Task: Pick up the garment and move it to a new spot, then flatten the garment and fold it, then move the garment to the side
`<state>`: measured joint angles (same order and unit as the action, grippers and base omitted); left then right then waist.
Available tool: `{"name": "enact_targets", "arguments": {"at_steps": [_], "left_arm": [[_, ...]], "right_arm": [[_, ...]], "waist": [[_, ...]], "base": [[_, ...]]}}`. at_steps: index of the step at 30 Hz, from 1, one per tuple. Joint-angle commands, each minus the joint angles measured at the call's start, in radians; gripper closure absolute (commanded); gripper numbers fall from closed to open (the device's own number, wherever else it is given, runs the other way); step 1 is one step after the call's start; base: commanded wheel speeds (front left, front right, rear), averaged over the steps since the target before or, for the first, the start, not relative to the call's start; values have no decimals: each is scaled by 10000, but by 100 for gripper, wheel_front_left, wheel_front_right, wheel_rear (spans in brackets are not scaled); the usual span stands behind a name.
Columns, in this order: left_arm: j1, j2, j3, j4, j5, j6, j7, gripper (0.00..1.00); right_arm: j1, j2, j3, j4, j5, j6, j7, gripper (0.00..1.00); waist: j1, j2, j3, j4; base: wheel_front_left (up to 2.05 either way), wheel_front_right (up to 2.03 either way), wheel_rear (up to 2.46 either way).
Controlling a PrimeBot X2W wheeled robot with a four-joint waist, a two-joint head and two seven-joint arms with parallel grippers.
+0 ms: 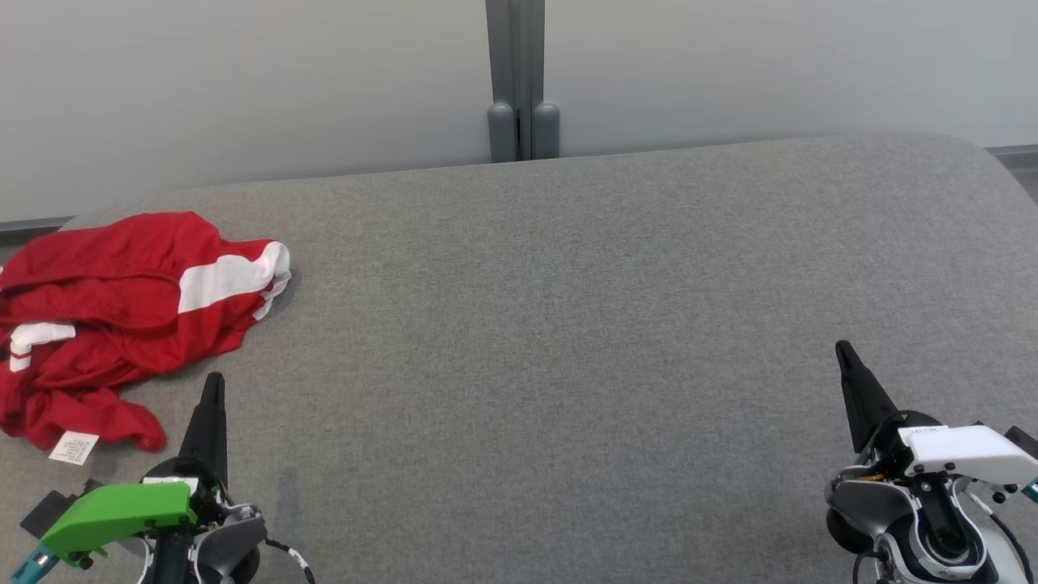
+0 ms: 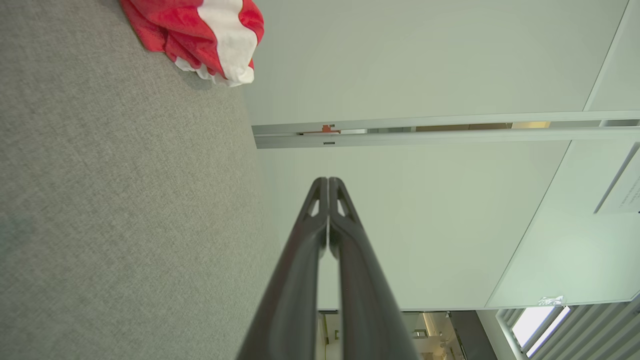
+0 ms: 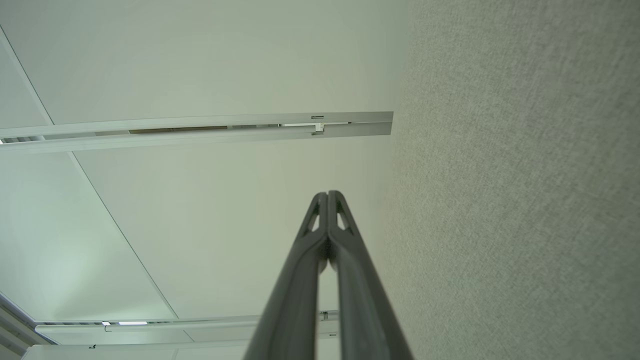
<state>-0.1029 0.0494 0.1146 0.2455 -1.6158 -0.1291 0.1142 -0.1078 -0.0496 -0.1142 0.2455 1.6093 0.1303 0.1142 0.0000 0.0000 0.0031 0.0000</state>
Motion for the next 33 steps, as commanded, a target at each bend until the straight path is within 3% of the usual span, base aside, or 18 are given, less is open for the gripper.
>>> {"name": "enact_targets", "arguments": {"at_steps": [1,14,15,23,33], "left_arm": [[-155,25,10,3,59,-50,16,100],[-155,25,9,4,59,-50,15,100],[12,-4,-5,28,-2,2,-2,0],[256,42,-330,48,463,5,-308,0],[467,127,-782,-456,3414,230,-780,0]], "right_arm": [[-59,-12,-1,7,74,8,24,100],[-59,-12,-1,7,74,8,24,100],[12,6,3,28,-6,0,-1,0],[248,38,250,122,-536,-1,-303,0],[498,26,658,-379,-3500,1,-776,0]], "waist": [[0,0,0,0],[0,0,0,0],[0,0,0,0],[0,0,-25,3],[0,0,-65,79]], "base": [[0,0,0],[0,0,0],[0,0,0],[0,0,0],[0,0,0]]}}
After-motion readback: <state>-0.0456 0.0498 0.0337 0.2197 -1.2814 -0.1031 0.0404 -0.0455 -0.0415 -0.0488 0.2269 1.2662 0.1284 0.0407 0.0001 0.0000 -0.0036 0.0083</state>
